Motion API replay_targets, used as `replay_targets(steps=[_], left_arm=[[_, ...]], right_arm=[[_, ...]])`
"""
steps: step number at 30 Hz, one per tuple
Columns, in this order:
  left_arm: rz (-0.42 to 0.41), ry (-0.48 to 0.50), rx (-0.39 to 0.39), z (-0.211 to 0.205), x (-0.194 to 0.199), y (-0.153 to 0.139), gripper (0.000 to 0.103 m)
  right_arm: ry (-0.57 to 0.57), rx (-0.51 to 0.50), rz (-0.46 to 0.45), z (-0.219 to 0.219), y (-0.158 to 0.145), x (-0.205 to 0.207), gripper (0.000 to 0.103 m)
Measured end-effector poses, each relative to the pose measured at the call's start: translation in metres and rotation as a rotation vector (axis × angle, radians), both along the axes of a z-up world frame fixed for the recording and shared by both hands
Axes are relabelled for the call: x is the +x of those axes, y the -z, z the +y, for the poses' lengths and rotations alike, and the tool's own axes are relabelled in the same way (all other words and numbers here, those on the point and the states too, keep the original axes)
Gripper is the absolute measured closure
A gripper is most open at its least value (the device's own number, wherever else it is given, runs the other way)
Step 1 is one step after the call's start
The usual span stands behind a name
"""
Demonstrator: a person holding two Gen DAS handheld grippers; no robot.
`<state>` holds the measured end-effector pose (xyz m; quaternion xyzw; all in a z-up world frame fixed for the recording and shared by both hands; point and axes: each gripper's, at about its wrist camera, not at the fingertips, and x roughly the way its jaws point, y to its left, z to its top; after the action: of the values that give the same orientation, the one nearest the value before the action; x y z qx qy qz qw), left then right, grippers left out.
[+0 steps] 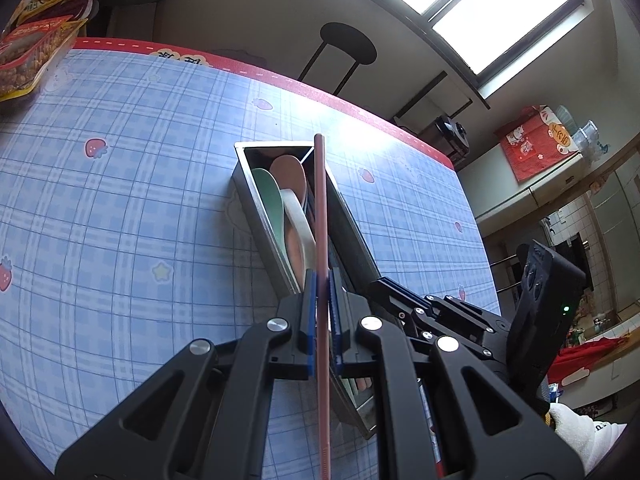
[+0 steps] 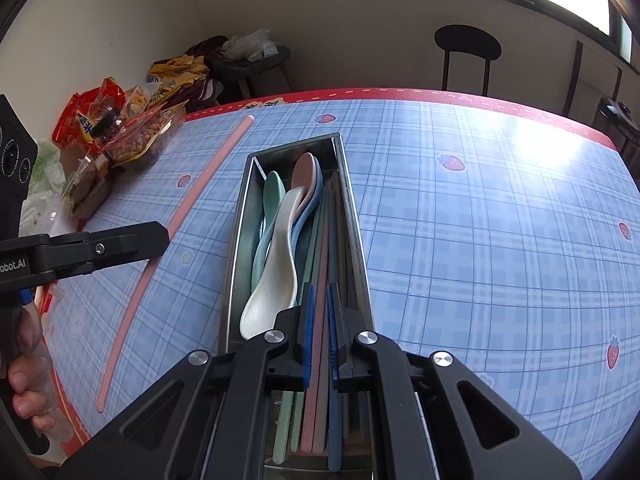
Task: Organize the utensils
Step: 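Lower the pink and blue chopsticks into the steel caddy and open both tools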
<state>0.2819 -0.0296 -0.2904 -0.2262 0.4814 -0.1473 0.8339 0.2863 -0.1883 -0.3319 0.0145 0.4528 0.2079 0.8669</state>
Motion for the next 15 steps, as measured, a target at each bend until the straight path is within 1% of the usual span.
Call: replay_targets(steps=[1, 2, 3, 4, 5, 6, 8, 11, 15], left_arm=[[0.004, -0.001, -0.003, -0.001, 0.0, 0.001, 0.093], [0.008, -0.001, -0.008, -0.003, 0.001, 0.002, 0.093], [0.012, -0.001, -0.013, -0.005, 0.001, 0.003, 0.093], [0.018, -0.001, -0.017, -0.008, 0.003, 0.004, 0.093], [0.023, 0.001, -0.019, -0.01, 0.004, 0.006, 0.093], [0.028, 0.002, -0.02, -0.013, 0.005, 0.008, 0.093], [0.045, 0.003, -0.02, -0.019, 0.008, 0.012, 0.093], [0.086, -0.006, -0.032, -0.027, 0.015, 0.021, 0.093], [0.135, -0.03, -0.058, -0.037, 0.022, 0.031, 0.093]], right_arm=[[0.01, 0.007, -0.005, -0.004, -0.002, -0.003, 0.092], [0.024, 0.015, -0.009, -0.006, -0.004, -0.006, 0.086], [0.038, 0.023, -0.013, -0.01, -0.007, -0.009, 0.082], [0.054, 0.026, -0.017, -0.013, -0.009, -0.013, 0.074], [0.068, 0.025, -0.02, -0.016, -0.01, -0.016, 0.069], [0.079, 0.022, -0.021, -0.019, -0.011, -0.02, 0.066], [0.101, 0.005, -0.015, -0.026, -0.011, -0.024, 0.056], [0.133, -0.002, -0.005, -0.039, -0.011, -0.029, 0.047], [0.17, 0.004, -0.006, -0.056, -0.014, -0.031, 0.044]])
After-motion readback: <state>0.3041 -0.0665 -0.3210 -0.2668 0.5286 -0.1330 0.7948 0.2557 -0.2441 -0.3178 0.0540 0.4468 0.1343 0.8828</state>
